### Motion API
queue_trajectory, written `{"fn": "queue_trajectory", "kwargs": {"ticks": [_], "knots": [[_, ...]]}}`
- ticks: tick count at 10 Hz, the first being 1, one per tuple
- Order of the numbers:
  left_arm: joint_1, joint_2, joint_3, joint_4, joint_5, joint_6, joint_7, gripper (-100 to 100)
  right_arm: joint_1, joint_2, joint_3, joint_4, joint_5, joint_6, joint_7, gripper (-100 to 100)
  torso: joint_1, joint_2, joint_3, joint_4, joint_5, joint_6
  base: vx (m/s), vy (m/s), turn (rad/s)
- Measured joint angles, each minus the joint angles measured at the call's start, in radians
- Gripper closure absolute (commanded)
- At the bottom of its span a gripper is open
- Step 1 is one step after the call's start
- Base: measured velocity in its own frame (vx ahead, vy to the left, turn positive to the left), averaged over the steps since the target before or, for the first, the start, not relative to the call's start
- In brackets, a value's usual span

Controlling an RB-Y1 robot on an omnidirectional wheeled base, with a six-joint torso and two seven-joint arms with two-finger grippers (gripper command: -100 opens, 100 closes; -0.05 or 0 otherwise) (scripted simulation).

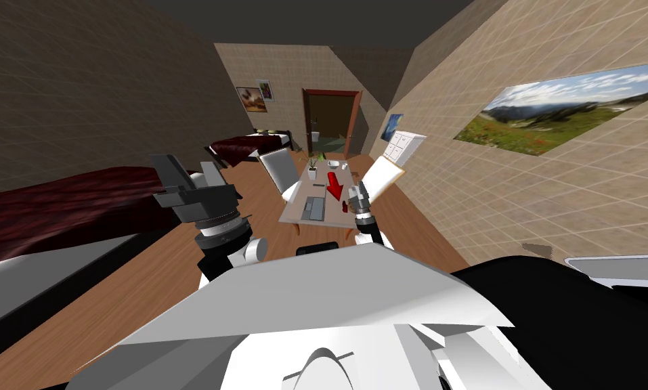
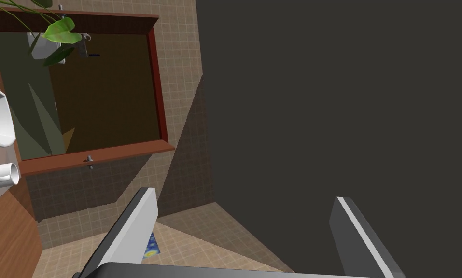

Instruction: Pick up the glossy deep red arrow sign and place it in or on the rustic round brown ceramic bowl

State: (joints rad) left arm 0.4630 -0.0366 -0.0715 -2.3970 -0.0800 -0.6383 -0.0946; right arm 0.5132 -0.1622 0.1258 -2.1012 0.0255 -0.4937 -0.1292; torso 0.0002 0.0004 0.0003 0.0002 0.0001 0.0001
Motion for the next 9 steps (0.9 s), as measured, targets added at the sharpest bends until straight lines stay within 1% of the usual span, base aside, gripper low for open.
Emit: {"fn": "queue_trajectory", "kwargs": {"ticks": [3,6,7,9], "knots": [[0.0,0.0,0.0,0.0,0.0,0.0,0.0,0,0.0,0.0,0.0,0.0,0.0,0.0,0.0,-100,-0.001,0.0,0.0,0.0,0.0,0.0,0.001,0.001,-0.003],[0.0,0.0,0.0,0.0,0.0,0.0,0.0,0,-0.03,-0.032,0.01,0.032,0.015,0.06,0.055,-100,0.001,0.0,0.0,0.0,0.0,0.0,-0.005,0.021,0.031],[0.0,0.0,0.0,0.0,0.0,0.0,0.0,0,-0.031,-0.047,0.013,0.039,0.019,0.079,0.073,-100,0.001,0.0,0.0,0.0,0.0,0.0,-0.005,0.031,0.041],[0.0,0.0,0.0,0.0,0.0,0.0,0.0,0,-0.047,-0.072,0.023,0.068,0.03,0.125,0.115,-100,0.001,0.0,0.0,0.0,0.0,0.0,-0.017,0.019,0.07]]}}
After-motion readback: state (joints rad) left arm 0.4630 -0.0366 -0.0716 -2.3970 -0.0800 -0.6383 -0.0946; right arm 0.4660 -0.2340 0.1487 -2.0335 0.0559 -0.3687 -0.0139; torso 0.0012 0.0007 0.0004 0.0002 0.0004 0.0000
